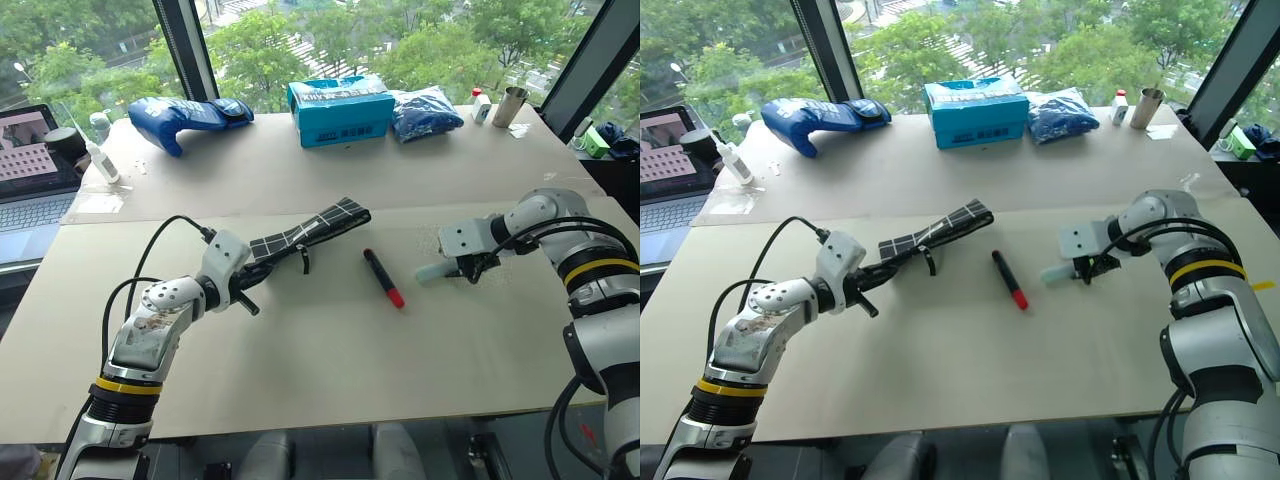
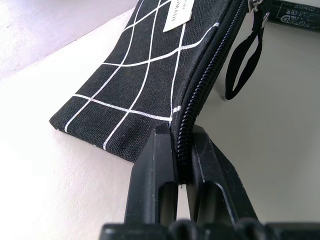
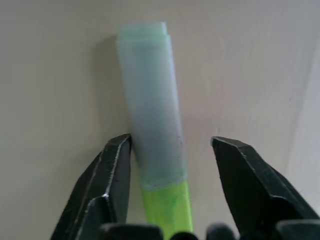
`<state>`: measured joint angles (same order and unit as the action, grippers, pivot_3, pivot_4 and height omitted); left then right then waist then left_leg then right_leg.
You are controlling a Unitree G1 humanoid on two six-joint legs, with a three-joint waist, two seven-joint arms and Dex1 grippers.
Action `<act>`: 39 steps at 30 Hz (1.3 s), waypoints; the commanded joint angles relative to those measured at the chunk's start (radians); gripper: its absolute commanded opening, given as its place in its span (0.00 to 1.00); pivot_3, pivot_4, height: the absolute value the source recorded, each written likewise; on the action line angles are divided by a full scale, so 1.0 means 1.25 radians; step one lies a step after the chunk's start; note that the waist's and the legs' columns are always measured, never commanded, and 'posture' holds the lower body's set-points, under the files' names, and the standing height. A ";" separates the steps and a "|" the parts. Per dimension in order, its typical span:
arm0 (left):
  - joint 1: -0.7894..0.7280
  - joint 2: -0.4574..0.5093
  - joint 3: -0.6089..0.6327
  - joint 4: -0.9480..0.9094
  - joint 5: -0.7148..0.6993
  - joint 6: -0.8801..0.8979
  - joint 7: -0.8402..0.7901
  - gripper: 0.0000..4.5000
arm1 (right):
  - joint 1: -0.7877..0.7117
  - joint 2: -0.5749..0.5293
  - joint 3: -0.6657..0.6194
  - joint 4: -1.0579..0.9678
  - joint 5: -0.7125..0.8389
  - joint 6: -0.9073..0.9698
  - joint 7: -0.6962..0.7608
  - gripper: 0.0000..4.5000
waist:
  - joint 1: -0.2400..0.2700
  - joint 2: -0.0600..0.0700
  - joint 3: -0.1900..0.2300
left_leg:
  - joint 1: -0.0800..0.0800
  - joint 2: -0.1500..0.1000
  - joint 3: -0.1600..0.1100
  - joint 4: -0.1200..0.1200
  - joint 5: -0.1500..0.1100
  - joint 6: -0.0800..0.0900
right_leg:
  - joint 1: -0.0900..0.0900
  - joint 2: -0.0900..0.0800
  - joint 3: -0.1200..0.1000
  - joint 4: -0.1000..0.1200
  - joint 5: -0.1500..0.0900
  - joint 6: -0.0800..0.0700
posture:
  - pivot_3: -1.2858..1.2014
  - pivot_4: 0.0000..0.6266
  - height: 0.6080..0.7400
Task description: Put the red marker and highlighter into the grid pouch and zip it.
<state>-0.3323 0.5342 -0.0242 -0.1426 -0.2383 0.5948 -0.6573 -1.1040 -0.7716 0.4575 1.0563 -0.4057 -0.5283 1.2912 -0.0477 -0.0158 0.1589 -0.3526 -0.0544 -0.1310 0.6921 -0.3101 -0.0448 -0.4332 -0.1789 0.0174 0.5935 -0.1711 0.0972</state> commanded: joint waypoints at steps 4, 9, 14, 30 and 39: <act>0.002 0.000 0.016 -0.035 -0.009 0.003 0.011 0.00 | -0.013 0.000 -0.024 0.009 0.030 0.000 0.081 0.22 | -0.001 0.000 0.000 | 0.000 0.000 0.000 0.000 0.000 0.000 | 0.000 0.000 0.000 0.000 0.000 0.000 | 0.52 0.24 1.00; -0.001 -0.004 0.011 -0.035 -0.010 0.003 0.014 0.00 | 0.015 -0.001 -0.079 -0.040 0.073 0.045 0.015 0.22 | -0.001 0.000 0.000 | 0.000 0.000 0.000 0.000 0.000 0.000 | 0.000 0.000 0.000 0.000 0.000 0.000 | 0.52 0.24 1.00; 0.001 -0.007 -0.003 -0.033 -0.005 0.000 0.009 0.00 | 0.196 -0.014 -0.208 -0.390 0.260 0.298 0.060 0.22 | 0.001 0.000 0.000 | 0.000 0.000 0.000 0.000 0.000 0.000 | 0.000 0.000 0.000 0.001 0.000 0.000 | 0.52 0.24 1.00; -0.041 -0.013 -0.061 0.008 0.013 -0.021 -0.027 0.00 | 0.277 -0.038 -0.151 -1.076 0.236 0.855 -0.040 0.22 | 0.009 0.001 0.000 | -0.001 0.000 -0.001 0.003 -0.001 0.001 | -0.002 0.000 0.000 0.001 0.001 0.000 | 0.52 0.24 1.00; -0.042 -0.023 -0.077 0.010 0.019 -0.029 -0.026 0.00 | 0.192 -0.027 -0.033 -0.976 0.073 0.762 -0.110 0.22 | 0.013 0.000 0.000 | -0.003 -0.001 0.000 0.002 0.000 0.001 | -0.003 0.000 0.000 0.001 0.001 0.001 | 0.52 0.24 1.00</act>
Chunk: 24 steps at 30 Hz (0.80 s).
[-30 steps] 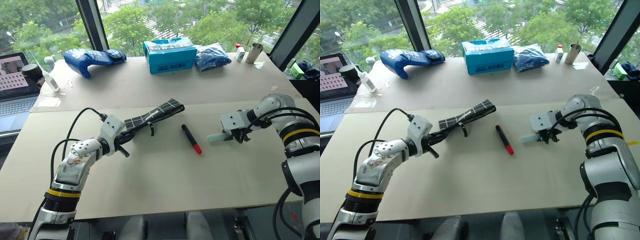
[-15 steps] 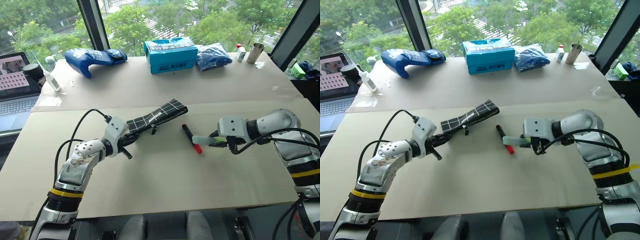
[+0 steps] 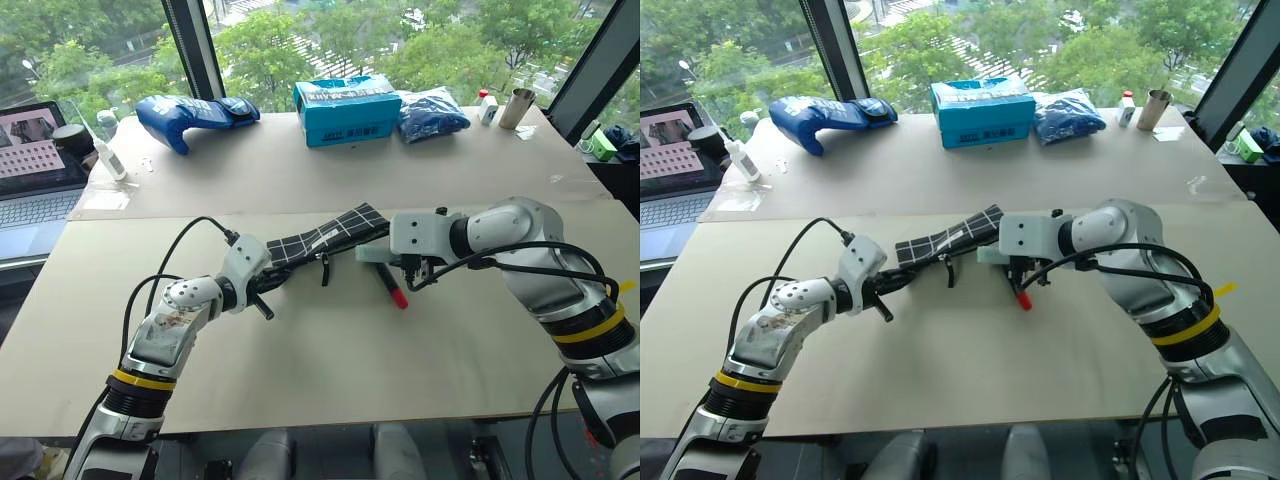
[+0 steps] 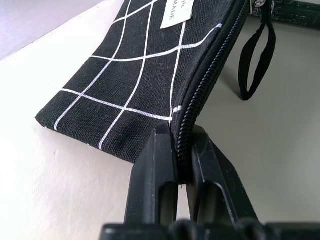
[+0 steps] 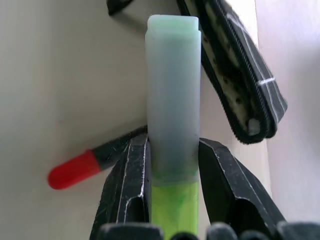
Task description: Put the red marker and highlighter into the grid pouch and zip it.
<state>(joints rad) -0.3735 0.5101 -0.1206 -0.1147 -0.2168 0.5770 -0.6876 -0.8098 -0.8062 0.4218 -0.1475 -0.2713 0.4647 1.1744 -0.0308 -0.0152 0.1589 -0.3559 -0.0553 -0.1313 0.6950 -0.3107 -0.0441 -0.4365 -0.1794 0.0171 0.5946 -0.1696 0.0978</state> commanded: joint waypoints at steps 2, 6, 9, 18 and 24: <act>-0.009 -0.005 -0.001 -0.014 0.003 -0.015 -0.002 0.00 | -0.052 0.001 -0.002 -0.007 -0.050 -0.040 -0.020 0.22 | -0.003 0.000 0.000 | 0.000 0.000 0.000 0.000 0.000 0.000 | 0.000 0.000 0.000 0.000 0.000 0.000 | 0.52 0.24 1.00; -0.009 -0.007 -0.002 -0.011 0.004 -0.017 -0.003 0.00 | -0.065 -0.007 -0.012 -0.019 -0.061 -0.042 -0.008 0.22 | -0.005 0.000 0.000 | 0.000 0.000 0.000 0.000 0.000 0.000 | 0.000 0.000 0.000 0.000 0.000 0.000 | 0.52 0.24 1.00; -0.011 -0.009 -0.004 -0.007 0.006 -0.019 -0.004 0.00 | -0.066 -0.020 -0.004 -0.025 -0.084 -0.061 -0.003 0.22 | -0.005 0.000 0.000 | 0.000 0.000 0.000 0.000 0.000 0.000 | 0.000 0.000 0.000 0.000 0.000 0.000 | 0.52 0.24 1.00; -0.020 -0.021 -0.005 0.004 0.009 -0.022 -0.005 0.00 | -0.014 -0.051 -0.004 -0.116 -0.117 -0.079 0.039 0.22 | -0.006 0.000 0.000 | 0.000 0.000 0.000 0.000 0.000 0.000 | 0.000 0.000 0.000 0.000 0.000 0.000 | 0.52 0.24 1.00; -0.020 -0.024 -0.007 0.003 0.011 -0.021 -0.007 0.00 | -0.034 -0.021 0.008 -0.072 -0.159 -0.066 0.012 0.22 | -0.006 0.000 0.000 | 0.000 0.000 0.000 0.000 0.000 0.000 | 0.000 0.000 0.000 0.000 0.000 0.000 | 0.52 0.24 1.00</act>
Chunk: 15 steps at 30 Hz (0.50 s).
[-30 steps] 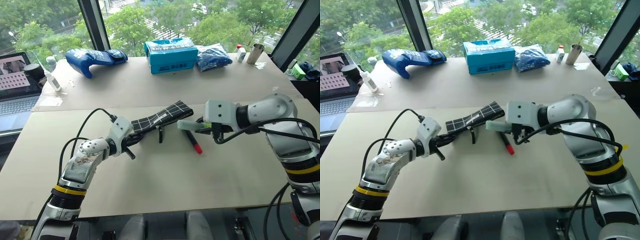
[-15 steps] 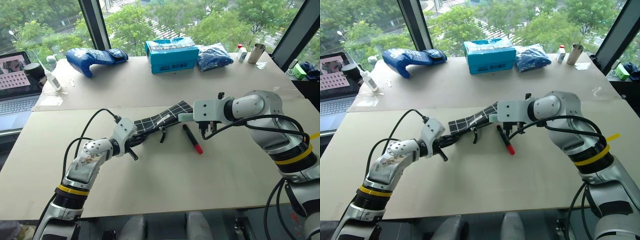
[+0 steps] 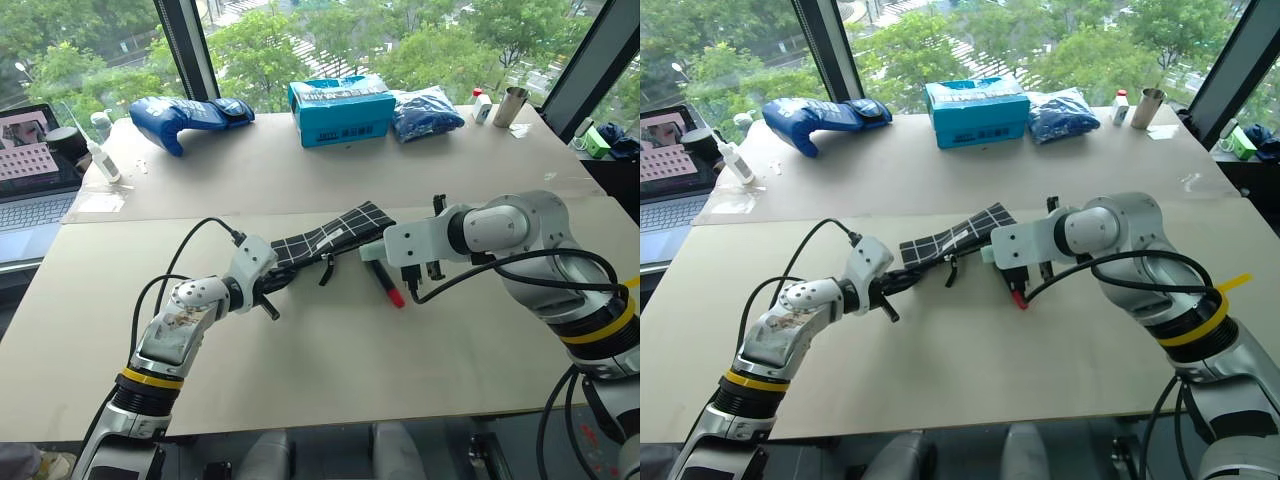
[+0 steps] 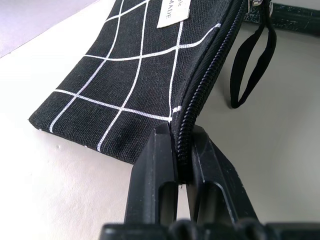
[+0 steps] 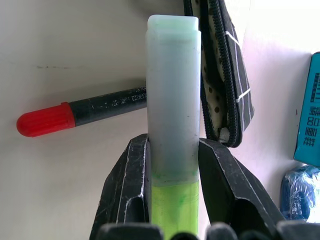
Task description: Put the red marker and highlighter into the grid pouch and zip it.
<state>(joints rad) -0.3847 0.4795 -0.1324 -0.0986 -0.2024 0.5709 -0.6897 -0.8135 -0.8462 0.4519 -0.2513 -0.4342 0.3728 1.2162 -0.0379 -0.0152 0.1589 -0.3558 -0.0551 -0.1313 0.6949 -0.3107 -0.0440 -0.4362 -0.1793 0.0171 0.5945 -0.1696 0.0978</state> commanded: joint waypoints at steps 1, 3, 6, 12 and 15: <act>-0.010 0.001 0.002 -0.012 0.001 -0.016 -0.005 0.00 | -0.036 0.018 -0.018 0.019 -0.032 0.010 -0.024 0.22 | 0.000 0.000 0.000 | 0.000 0.000 0.000 0.000 0.000 0.000 | 0.000 0.000 0.000 0.000 0.000 0.000 | 0.52 0.24 1.00; -0.008 0.004 0.000 -0.017 0.003 -0.015 -0.005 0.00 | -0.044 0.027 -0.020 0.035 -0.041 0.010 -0.027 0.22 | -0.001 0.000 0.000 | 0.000 0.000 0.000 0.000 0.000 0.000 | 0.000 0.000 0.000 0.000 0.000 0.000 | 0.52 0.24 1.00; -0.008 0.011 -0.005 -0.023 0.011 -0.016 -0.007 0.00 | -0.048 0.030 -0.018 0.056 -0.051 -0.002 -0.031 0.22 | -0.001 0.000 0.000 | 0.000 0.000 0.000 0.000 0.000 0.000 | 0.000 0.000 0.000 0.000 0.000 0.000 | 0.52 0.24 1.00; -0.007 0.017 -0.020 -0.032 0.027 -0.020 -0.009 0.00 | -0.077 0.044 -0.007 0.119 -0.092 -0.024 -0.056 0.22 | -0.001 0.000 0.000 | 0.000 0.000 0.000 0.000 0.000 0.000 | 0.000 0.000 0.000 0.000 0.000 0.000 | 0.52 0.24 1.00; -0.007 0.015 -0.028 -0.041 0.032 -0.018 -0.008 0.00 | -0.089 0.062 0.016 0.152 -0.137 -0.031 -0.082 0.22 | -0.003 0.000 0.000 | 0.000 0.000 0.000 0.000 0.000 0.000 | 0.000 0.000 0.000 0.000 0.000 0.000 | 0.52 0.24 1.00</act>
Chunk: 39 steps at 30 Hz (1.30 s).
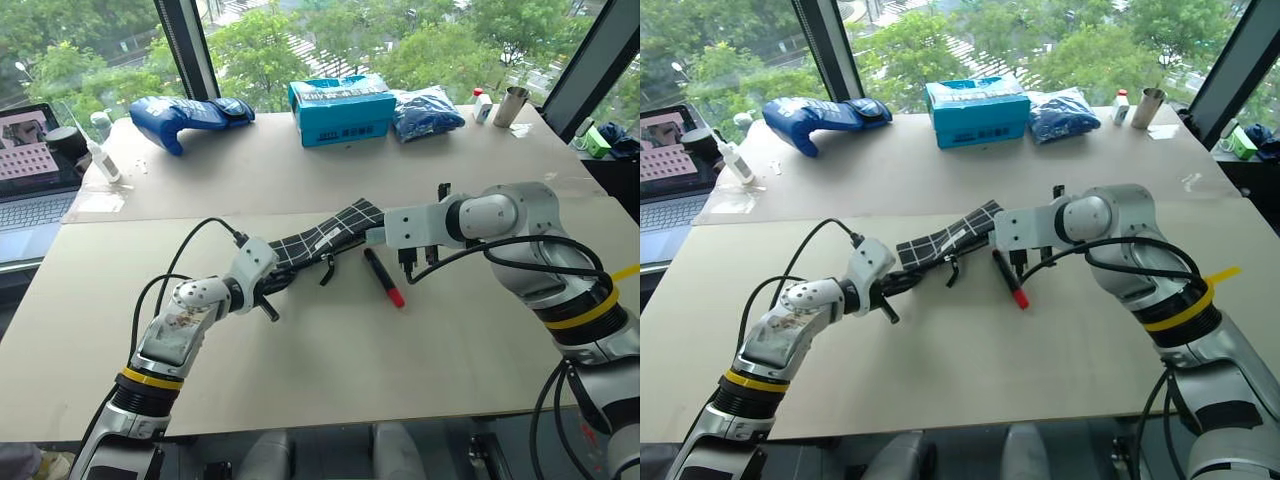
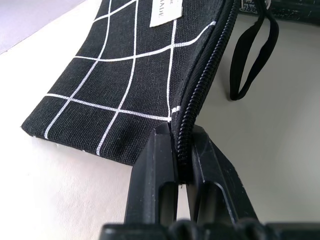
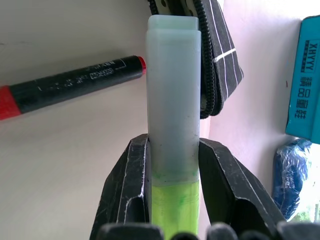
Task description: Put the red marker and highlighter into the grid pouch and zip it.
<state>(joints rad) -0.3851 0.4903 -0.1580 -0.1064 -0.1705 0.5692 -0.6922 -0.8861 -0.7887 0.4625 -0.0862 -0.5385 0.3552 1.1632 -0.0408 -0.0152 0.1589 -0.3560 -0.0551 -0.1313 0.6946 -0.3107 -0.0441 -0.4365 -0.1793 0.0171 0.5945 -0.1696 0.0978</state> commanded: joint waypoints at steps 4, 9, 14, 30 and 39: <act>-0.011 -0.001 -0.011 -0.036 0.009 -0.011 -0.005 0.00 | -0.038 0.082 0.045 0.034 -0.114 0.004 -0.067 0.22 | -0.004 0.000 0.000 | 0.000 0.000 0.000 0.000 0.000 0.000 | 0.000 0.000 0.000 0.000 0.000 0.000 | 0.52 0.24 1.00; -0.013 -0.007 -0.014 -0.040 0.007 -0.005 -0.003 0.00 | -0.023 0.139 0.079 0.043 -0.177 0.016 -0.085 0.22 | -0.003 0.000 0.000 | 0.000 0.000 0.000 0.000 0.000 0.000 | -0.001 0.000 0.000 0.000 0.000 0.000 | 0.52 0.24 1.00; -0.013 -0.012 -0.011 -0.044 0.002 0.004 -0.001 0.00 | -0.033 0.185 0.103 0.087 -0.229 0.009 -0.130 0.22 | -0.002 0.000 0.000 | 0.000 0.000 0.000 0.000 0.000 0.000 | 0.000 0.000 0.000 0.000 0.000 0.000 | 0.52 0.24 1.00; -0.015 -0.022 0.010 -0.053 -0.017 0.033 -0.003 0.00 | -0.015 0.241 0.148 0.224 -0.245 -0.368 -0.411 0.22 | -0.005 0.000 0.000 | 0.000 0.000 0.000 -0.001 0.000 -0.001 | -0.001 0.000 0.000 0.000 0.000 0.000 | 0.52 0.24 1.00; -0.007 -0.020 0.018 -0.064 -0.022 0.037 -0.005 0.00 | -0.037 0.236 0.151 0.353 -0.231 -0.629 -0.563 0.22 | -0.007 0.000 0.000 | 0.000 0.000 0.000 -0.001 0.000 -0.001 | -0.001 0.000 0.000 0.000 0.000 0.000 | 0.52 0.24 1.00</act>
<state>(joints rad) -0.3824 0.4690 -0.1530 -0.1309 -0.1704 0.6213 -0.6933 -0.9073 -0.5109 0.6323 0.3590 -0.8496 -0.3216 0.4937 -0.0493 -0.0151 0.1588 -0.3554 -0.0549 -0.1313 0.6930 -0.3103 -0.0449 -0.4377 -0.1790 0.0172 0.5944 -0.1695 0.0975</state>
